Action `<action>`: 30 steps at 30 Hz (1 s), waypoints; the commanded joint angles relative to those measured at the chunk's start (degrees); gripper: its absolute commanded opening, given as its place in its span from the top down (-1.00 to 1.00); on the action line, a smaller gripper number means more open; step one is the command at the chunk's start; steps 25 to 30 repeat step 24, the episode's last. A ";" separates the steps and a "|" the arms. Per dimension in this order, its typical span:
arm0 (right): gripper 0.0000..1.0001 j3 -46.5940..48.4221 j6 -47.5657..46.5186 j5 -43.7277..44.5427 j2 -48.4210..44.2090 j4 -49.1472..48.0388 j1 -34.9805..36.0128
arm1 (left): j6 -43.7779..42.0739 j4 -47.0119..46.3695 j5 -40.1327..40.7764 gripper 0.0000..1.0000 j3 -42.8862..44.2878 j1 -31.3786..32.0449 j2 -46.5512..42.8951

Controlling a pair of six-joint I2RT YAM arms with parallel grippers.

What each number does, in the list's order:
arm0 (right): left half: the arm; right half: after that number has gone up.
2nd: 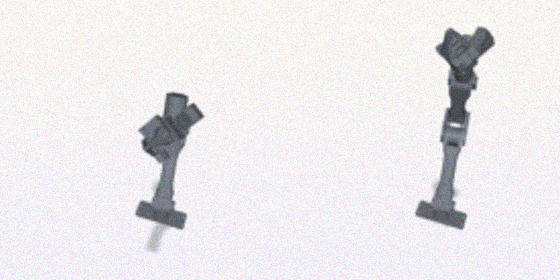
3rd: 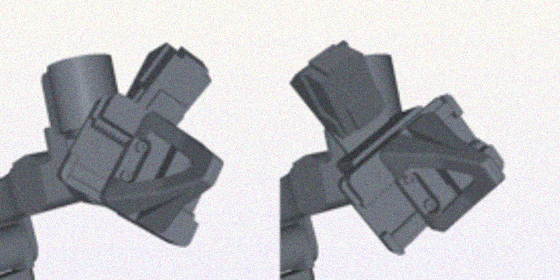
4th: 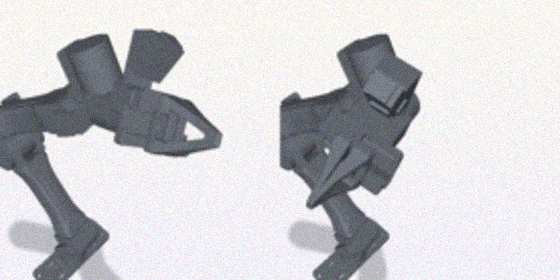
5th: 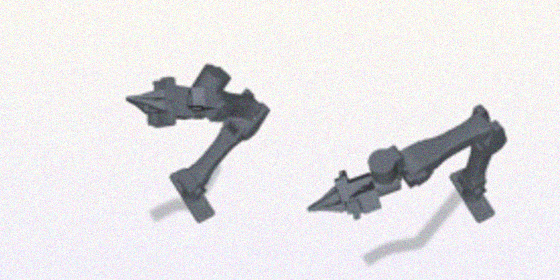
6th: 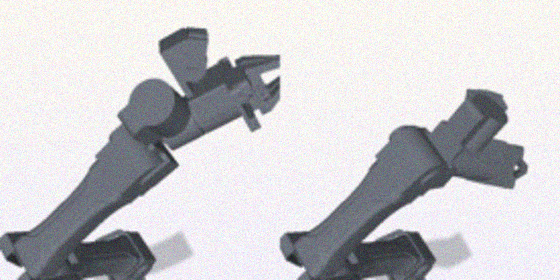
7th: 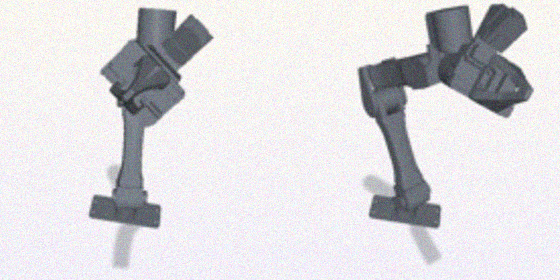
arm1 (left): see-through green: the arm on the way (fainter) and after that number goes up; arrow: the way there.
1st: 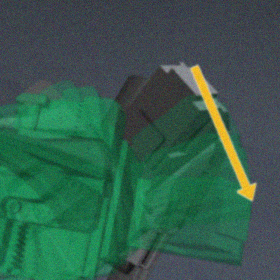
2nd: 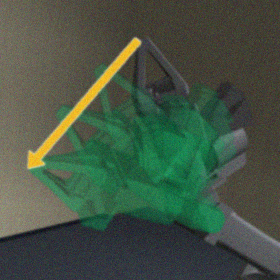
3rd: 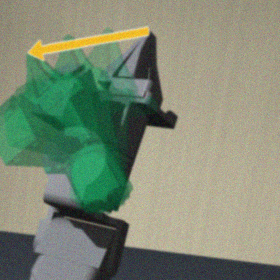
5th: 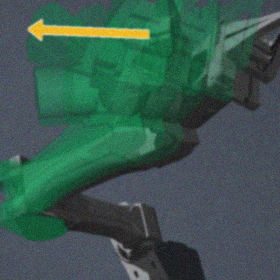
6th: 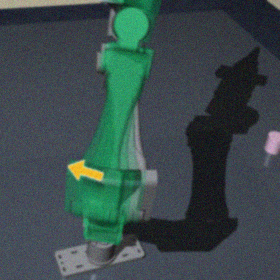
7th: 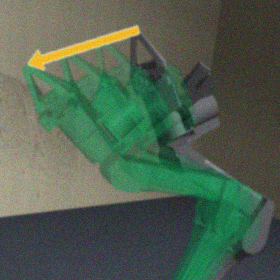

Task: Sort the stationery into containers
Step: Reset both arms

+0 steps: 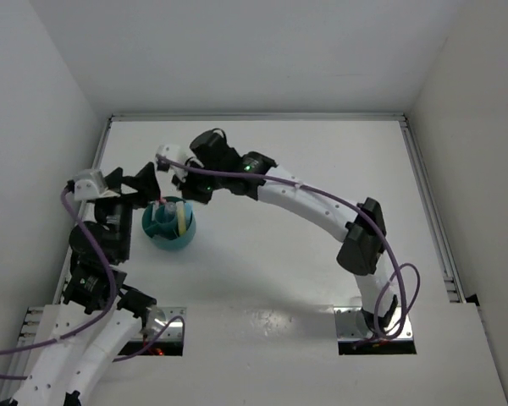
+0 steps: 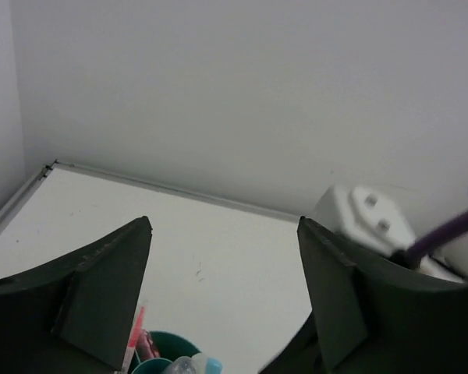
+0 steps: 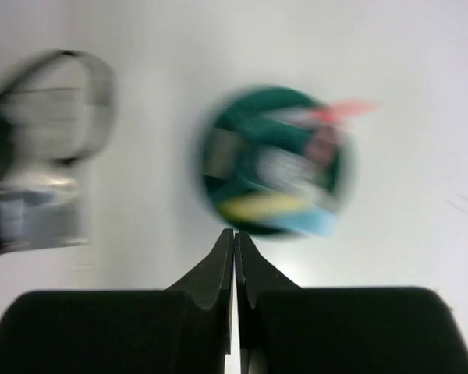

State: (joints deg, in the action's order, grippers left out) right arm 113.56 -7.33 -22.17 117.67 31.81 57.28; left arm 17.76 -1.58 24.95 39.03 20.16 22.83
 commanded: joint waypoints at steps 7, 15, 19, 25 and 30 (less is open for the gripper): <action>0.29 -7.64 -7.87 32.28 -8.15 5.97 -20.17 | 0.43 -1.57 -13.69 -0.71 1.58 -0.39 12.41; -0.35 -22.65 0.45 25.26 -21.85 5.55 -35.98 | 2.10 -0.01 -20.63 1.00 5.07 -1.53 20.40; -0.63 -34.23 7.57 38.84 -34.23 -4.54 -36.71 | 1.58 1.67 -27.29 0.41 9.39 -1.53 29.27; -0.71 -55.06 5.49 48.37 -51.61 -21.25 -37.23 | 1.58 6.15 -30.31 -0.98 17.56 0.67 40.70; -0.71 -55.06 5.49 48.37 -51.61 -21.25 -37.23 | 1.58 6.15 -30.31 -0.98 17.56 0.67 40.70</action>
